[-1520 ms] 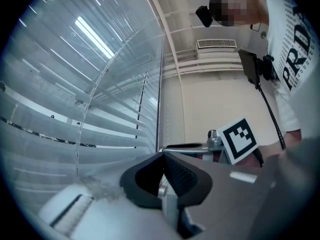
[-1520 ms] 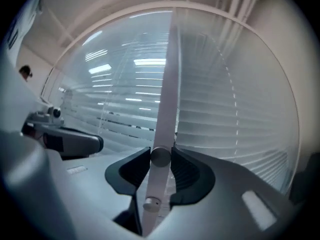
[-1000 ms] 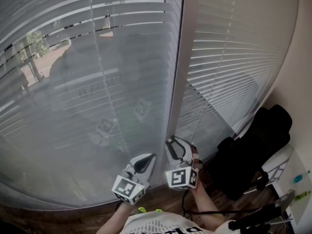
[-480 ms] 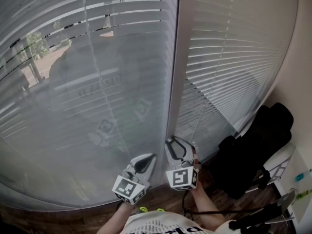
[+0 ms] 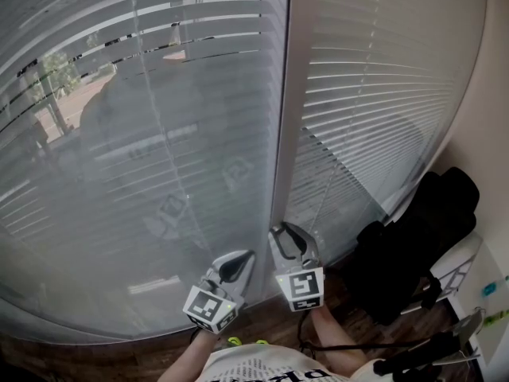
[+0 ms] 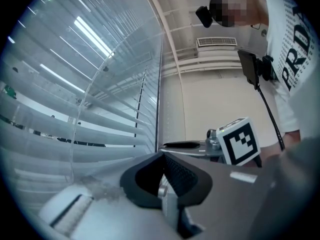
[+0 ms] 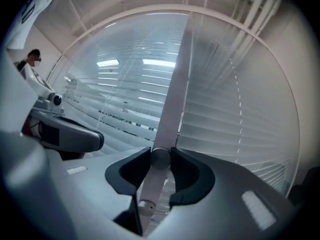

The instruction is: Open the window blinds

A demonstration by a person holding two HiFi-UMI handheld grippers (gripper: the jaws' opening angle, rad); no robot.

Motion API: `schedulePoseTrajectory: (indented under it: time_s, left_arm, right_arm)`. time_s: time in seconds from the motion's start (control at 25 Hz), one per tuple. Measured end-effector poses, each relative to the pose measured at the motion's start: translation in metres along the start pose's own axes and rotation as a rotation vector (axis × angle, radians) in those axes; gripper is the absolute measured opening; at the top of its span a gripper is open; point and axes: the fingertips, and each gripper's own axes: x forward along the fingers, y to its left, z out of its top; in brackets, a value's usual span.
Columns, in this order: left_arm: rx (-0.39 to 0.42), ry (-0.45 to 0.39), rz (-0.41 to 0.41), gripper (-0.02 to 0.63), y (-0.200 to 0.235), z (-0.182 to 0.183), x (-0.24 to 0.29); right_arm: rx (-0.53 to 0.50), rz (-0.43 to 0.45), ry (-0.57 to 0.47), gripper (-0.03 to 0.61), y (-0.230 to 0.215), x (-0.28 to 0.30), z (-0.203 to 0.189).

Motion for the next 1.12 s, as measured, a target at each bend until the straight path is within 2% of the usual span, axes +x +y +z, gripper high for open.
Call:
schedulePoseTrajectory:
  time_s: [0.36, 0.52, 1.12]
  left_arm:
    - [0.005, 0.002, -0.003, -0.008, 0.0, -0.001, -0.001]
    - [0.004, 0.003, -0.004, -0.008, 0.002, 0.001, -0.002]
    - [0.0, 0.011, -0.002, -0.008, 0.005, -0.001, -0.005]
  right_arm:
    - [0.219, 0.01, -0.014, 0.135, -0.005, 0.0, -0.004]
    - [0.357, 0.015, -0.03, 0.135, -0.008, 0.0, -0.005]
    - [0.697, -0.005, -0.098, 0.135, -0.013, 0.0, -0.009]
